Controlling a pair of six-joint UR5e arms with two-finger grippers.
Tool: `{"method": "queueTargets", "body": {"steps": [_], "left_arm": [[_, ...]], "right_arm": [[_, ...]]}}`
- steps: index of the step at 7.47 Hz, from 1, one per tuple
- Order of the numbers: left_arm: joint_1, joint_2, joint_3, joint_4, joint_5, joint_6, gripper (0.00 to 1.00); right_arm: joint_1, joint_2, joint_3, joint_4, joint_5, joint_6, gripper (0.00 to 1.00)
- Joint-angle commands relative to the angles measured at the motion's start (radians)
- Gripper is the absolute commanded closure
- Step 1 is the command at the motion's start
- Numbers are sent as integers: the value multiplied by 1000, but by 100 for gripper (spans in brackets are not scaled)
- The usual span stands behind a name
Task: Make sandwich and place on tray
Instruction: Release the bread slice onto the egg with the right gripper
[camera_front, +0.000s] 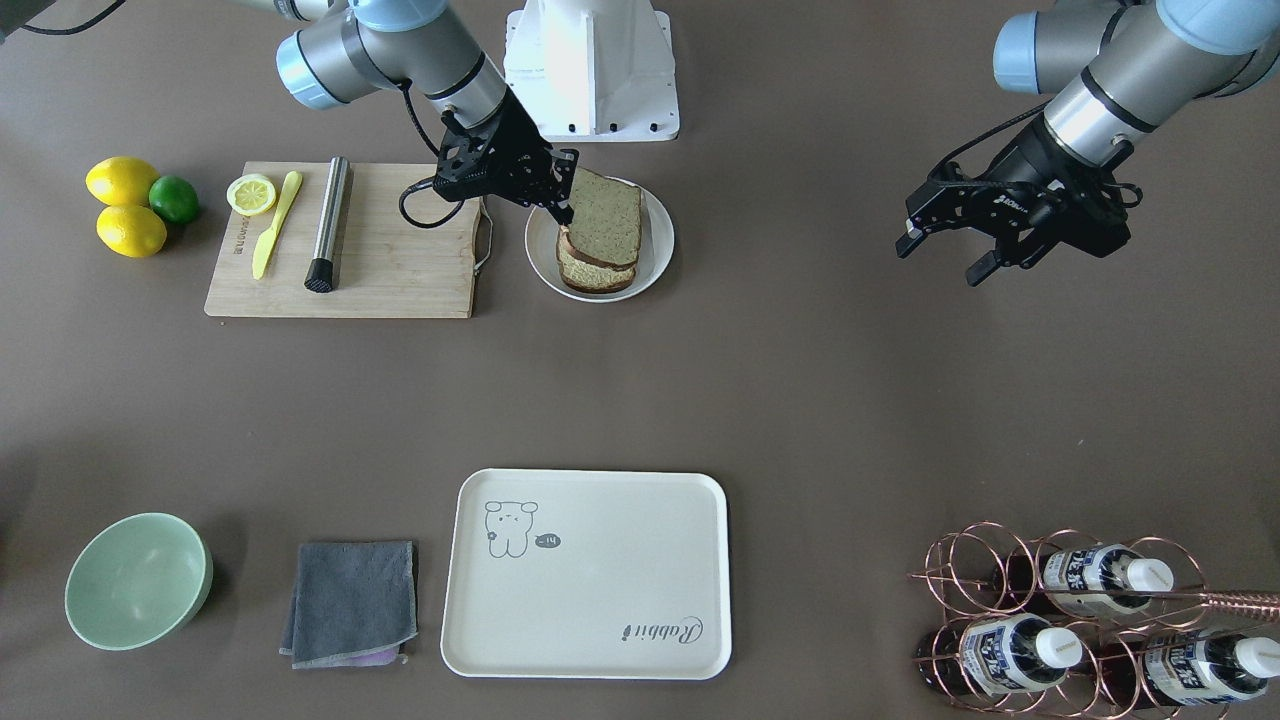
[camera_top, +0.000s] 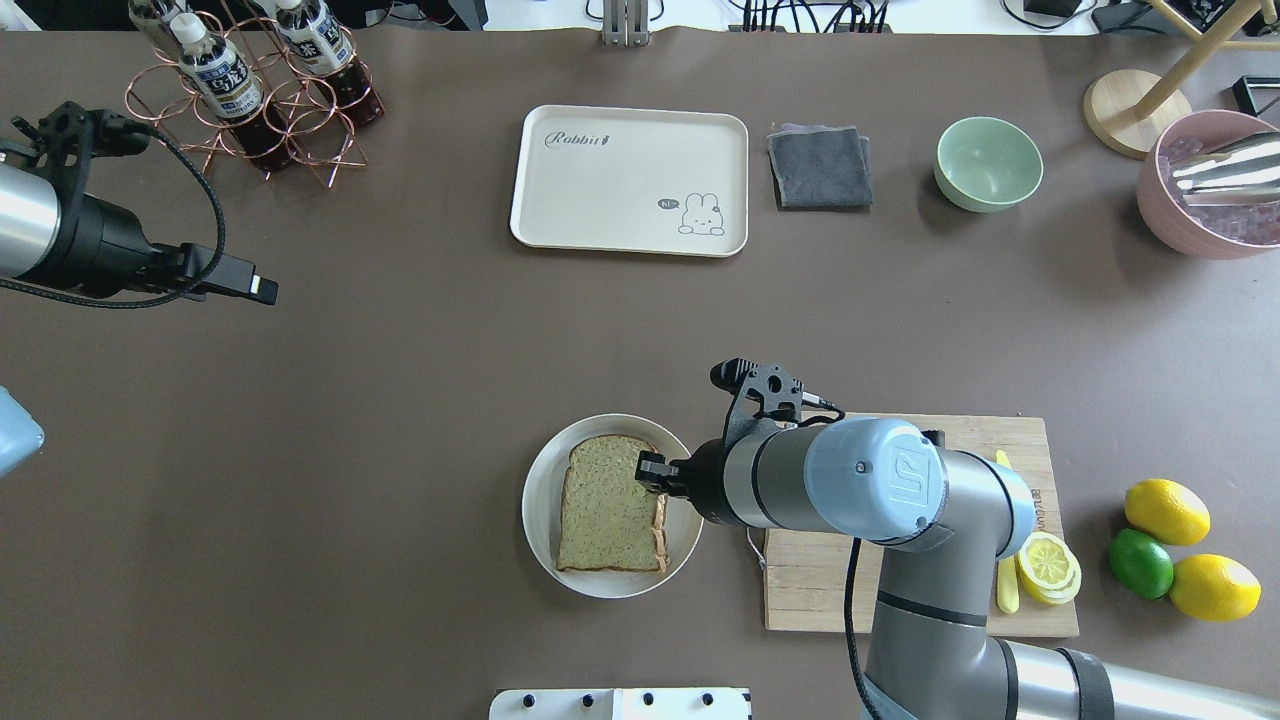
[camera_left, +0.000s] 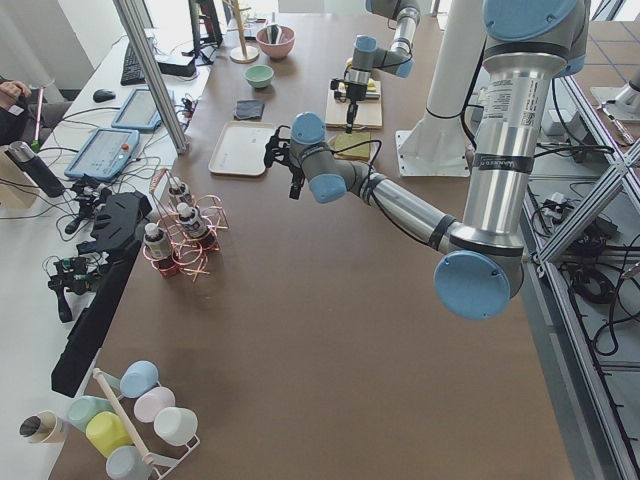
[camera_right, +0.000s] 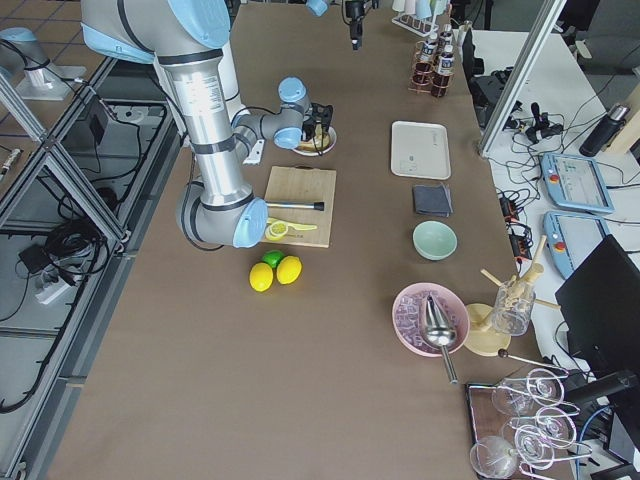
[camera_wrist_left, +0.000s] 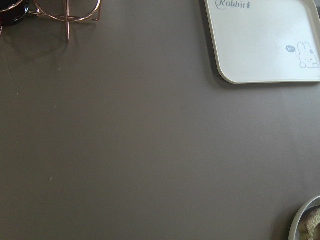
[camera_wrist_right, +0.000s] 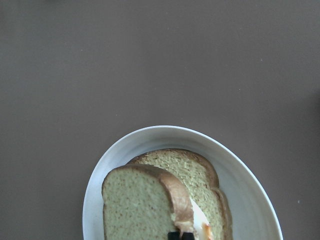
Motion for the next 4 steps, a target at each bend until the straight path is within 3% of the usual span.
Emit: {"method": "queueTargets", "body": {"steps": [1, 4], "left_arm": [[0, 0, -1, 1, 1, 0, 2], [0, -2, 5, 0, 1, 0, 2]], "right_arm": [[1, -1, -10, 0, -5, -5, 100], [-4, -1, -33, 0, -17, -5, 100]]}}
